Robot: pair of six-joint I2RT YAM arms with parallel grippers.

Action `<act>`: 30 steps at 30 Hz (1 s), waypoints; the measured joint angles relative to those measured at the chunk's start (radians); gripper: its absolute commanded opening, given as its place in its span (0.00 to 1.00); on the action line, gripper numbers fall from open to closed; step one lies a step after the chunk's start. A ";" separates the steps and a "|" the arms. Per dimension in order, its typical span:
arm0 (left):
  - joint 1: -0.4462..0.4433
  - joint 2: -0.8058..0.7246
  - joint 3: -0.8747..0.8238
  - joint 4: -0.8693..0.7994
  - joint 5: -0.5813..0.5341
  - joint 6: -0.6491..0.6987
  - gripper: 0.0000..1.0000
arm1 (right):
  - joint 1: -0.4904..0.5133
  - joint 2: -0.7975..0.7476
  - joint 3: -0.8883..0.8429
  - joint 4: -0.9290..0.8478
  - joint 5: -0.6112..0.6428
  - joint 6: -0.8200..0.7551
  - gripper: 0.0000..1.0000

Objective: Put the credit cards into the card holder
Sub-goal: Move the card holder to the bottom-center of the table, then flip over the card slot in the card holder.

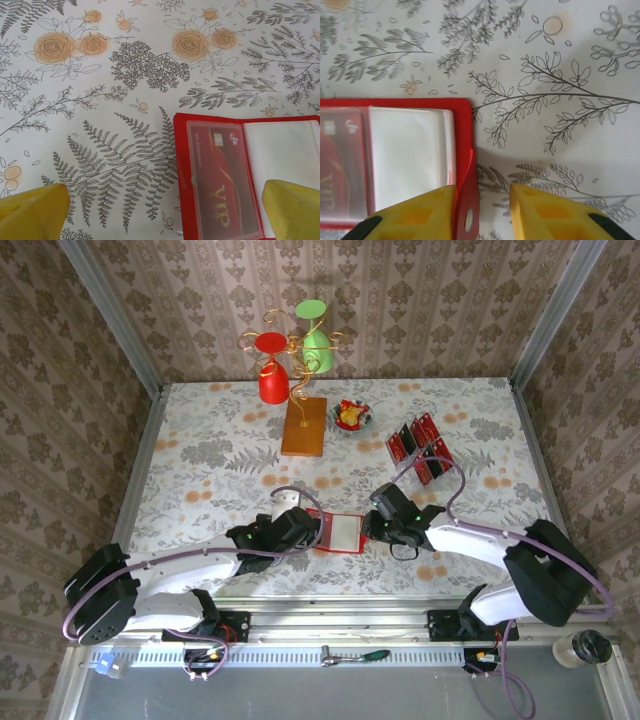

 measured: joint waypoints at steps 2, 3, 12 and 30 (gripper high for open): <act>0.000 0.003 0.000 0.010 0.007 0.003 1.00 | -0.001 -0.047 0.007 -0.026 -0.003 -0.013 0.23; 0.000 0.007 0.001 0.016 0.011 0.005 1.00 | -0.001 -0.067 0.016 -0.037 -0.007 -0.023 0.20; -0.005 0.085 0.039 0.061 0.049 0.031 1.00 | -0.001 0.023 0.131 0.000 -0.118 -0.034 0.09; -0.013 0.229 0.059 0.192 0.097 0.061 1.00 | -0.069 0.273 0.161 0.121 -0.185 -0.037 0.03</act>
